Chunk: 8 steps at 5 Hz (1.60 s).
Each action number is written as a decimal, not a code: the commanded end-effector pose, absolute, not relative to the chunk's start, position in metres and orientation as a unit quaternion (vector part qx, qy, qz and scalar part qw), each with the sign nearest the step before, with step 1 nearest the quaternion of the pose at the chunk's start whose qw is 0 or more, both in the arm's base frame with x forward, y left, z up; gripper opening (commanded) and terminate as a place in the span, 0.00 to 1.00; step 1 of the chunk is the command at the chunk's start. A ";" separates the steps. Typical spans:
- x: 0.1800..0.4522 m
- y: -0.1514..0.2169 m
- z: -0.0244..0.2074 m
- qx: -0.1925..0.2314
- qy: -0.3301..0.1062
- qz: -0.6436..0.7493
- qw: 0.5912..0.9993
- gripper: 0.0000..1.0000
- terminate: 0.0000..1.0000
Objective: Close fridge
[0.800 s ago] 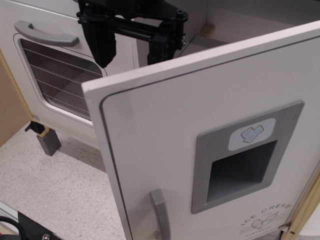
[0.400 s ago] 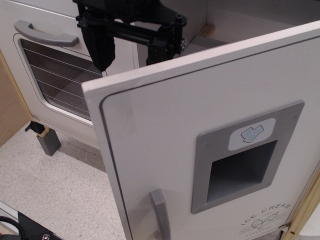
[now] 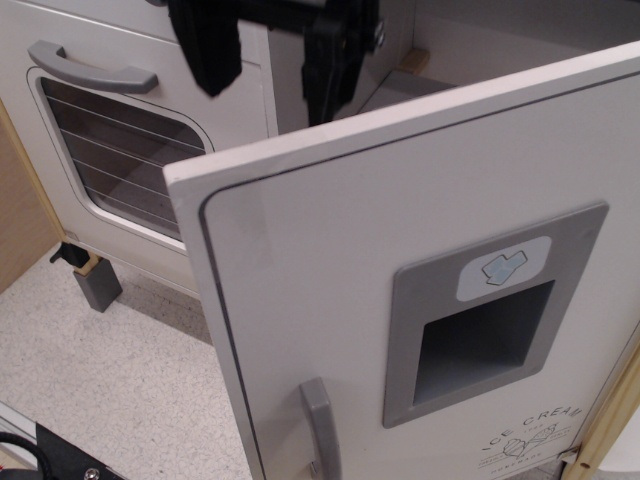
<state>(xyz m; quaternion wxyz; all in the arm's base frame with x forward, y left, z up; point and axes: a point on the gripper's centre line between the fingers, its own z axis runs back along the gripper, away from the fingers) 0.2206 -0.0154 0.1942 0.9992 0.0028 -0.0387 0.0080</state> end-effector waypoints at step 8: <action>0.215 -0.027 0.226 0.044 -0.078 -0.068 0.994 1.00 0.00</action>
